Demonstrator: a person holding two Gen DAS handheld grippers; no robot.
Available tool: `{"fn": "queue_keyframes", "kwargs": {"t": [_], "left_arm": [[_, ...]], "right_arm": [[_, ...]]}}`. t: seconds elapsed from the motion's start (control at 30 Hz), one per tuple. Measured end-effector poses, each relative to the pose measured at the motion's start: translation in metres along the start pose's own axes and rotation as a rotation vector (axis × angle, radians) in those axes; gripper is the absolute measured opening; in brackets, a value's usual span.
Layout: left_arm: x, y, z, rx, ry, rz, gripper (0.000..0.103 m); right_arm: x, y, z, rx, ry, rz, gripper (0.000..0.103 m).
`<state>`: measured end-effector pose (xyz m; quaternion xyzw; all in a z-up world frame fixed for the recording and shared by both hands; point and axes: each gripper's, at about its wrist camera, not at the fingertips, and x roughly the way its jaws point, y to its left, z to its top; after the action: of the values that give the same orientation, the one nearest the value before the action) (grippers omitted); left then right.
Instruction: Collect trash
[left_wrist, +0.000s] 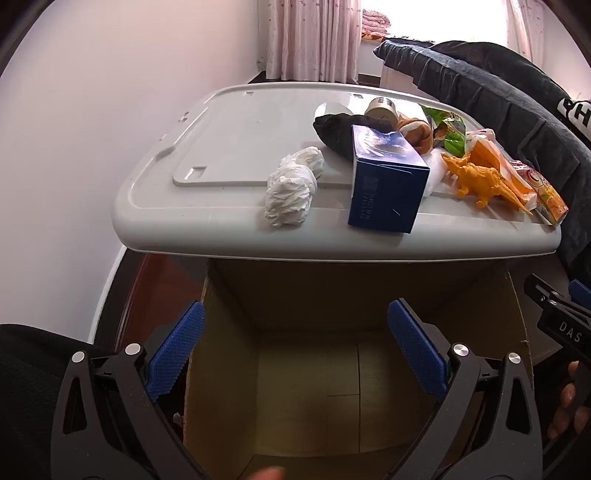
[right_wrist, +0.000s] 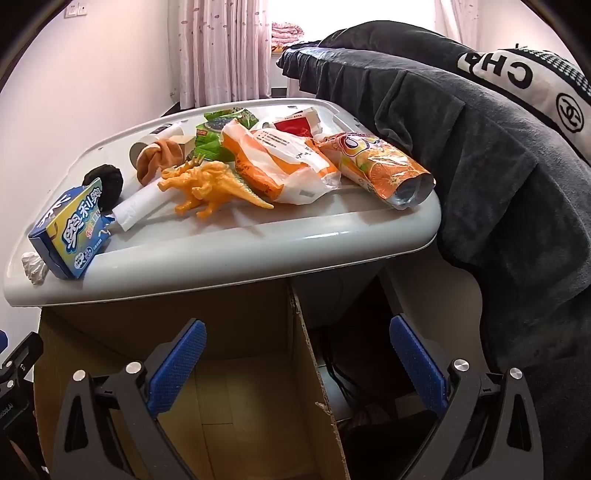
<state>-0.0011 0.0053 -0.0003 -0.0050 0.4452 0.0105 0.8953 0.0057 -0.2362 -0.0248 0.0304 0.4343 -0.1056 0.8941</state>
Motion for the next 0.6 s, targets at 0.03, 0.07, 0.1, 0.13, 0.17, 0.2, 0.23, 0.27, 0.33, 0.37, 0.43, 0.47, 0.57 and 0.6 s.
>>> {"fn": "queue_keyframes", "kwargs": {"t": [0.03, 0.07, 0.1, 0.13, 0.17, 0.2, 0.23, 0.27, 0.33, 0.37, 0.43, 0.47, 0.57, 0.6], "left_arm": [[-0.0009, 0.0012, 0.0003, -0.003, -0.003, 0.002, 0.097], [-0.0015, 0.0021, 0.0005, -0.005, -0.005, 0.003, 0.097], [-0.0021, 0.0034, 0.0007, -0.008, -0.006, 0.002, 0.097], [-0.0016, 0.0040, 0.0006, -0.009, -0.005, -0.002, 0.097], [-0.0011, 0.0040, 0.0007, -0.009, -0.002, -0.002, 0.097], [-0.0008, 0.0045, 0.0006, -0.008, -0.001, -0.001, 0.097], [-0.0002, 0.0037, 0.0005, -0.005, -0.001, 0.004, 0.097], [0.0003, 0.0027, 0.0009, -0.002, -0.001, 0.008, 0.097], [-0.0002, 0.0026, 0.0013, 0.001, -0.003, 0.006, 0.097], [-0.0005, 0.0019, 0.0012, 0.002, -0.007, 0.007, 0.097], [-0.0015, 0.0013, 0.0010, 0.003, -0.014, 0.010, 0.097], [-0.0013, 0.0013, 0.0010, 0.002, -0.012, 0.007, 0.097], [0.0005, 0.0014, 0.0007, -0.002, -0.002, -0.004, 0.097], [0.0010, 0.0016, 0.0006, -0.002, 0.000, -0.005, 0.097]], "right_arm": [[0.0002, 0.0000, 0.0004, 0.000, 0.001, -0.001, 0.098], [0.0000, -0.0005, -0.0001, 0.000, 0.000, -0.001, 0.098], [-0.0002, -0.0010, -0.0002, 0.000, -0.002, -0.001, 0.098], [-0.0003, -0.0013, -0.0001, 0.000, -0.003, -0.001, 0.098], [-0.0002, -0.0018, -0.0003, 0.000, -0.004, -0.001, 0.098], [0.0006, -0.0012, -0.0002, -0.001, -0.004, -0.002, 0.098], [0.0003, -0.0008, -0.0010, -0.001, -0.004, -0.004, 0.098], [0.0004, -0.0010, -0.0012, -0.002, -0.004, -0.005, 0.098], [0.0001, -0.0012, -0.0016, -0.002, -0.006, -0.007, 0.098], [-0.0007, -0.0015, -0.0016, -0.001, -0.008, -0.007, 0.098], [-0.0010, -0.0014, -0.0018, -0.003, -0.010, -0.010, 0.098], [-0.0013, -0.0012, -0.0021, -0.005, -0.011, -0.012, 0.098], [-0.0019, -0.0010, -0.0025, -0.010, -0.019, -0.016, 0.098], [-0.0018, -0.0013, -0.0026, -0.009, -0.020, -0.015, 0.098]]}}
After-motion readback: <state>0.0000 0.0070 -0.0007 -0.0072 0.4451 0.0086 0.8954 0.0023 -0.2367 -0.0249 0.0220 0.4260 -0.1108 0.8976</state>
